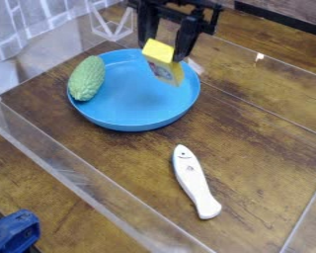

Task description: Put the yellow brick in the blue tray

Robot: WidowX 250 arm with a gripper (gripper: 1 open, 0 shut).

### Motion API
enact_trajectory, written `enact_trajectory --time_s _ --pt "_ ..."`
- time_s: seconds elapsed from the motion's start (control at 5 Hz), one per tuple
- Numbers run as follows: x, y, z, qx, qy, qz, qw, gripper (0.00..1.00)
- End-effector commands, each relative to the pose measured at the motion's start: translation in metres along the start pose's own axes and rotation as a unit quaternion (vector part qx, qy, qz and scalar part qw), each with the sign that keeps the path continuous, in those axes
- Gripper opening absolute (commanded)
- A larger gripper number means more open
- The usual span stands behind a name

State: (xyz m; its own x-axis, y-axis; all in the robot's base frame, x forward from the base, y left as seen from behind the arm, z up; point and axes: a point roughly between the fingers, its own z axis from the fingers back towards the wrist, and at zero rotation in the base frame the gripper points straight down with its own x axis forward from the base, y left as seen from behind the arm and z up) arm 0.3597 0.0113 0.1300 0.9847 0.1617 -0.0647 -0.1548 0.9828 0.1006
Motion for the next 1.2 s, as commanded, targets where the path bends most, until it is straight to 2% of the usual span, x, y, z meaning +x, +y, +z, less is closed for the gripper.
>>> enact_trajectory --time_s 0.0,0.2,0.4,0.6,1.0 --pt "-0.009 0.008 0.041 -0.006 -0.058 -0.011 0.9982 0.00" --pt "-0.009 0.010 0.033 -0.010 -0.063 -0.049 0.9967 1.00" --pt "-0.004 0.003 0.033 -0.021 -0.072 -0.077 0.9942 1.00" --pt "-0.013 0.005 0.019 -0.021 -0.069 -0.128 0.9891 1.00" --pt "-0.007 0.017 -0.015 -0.020 -0.068 -0.136 0.9882 1.00"
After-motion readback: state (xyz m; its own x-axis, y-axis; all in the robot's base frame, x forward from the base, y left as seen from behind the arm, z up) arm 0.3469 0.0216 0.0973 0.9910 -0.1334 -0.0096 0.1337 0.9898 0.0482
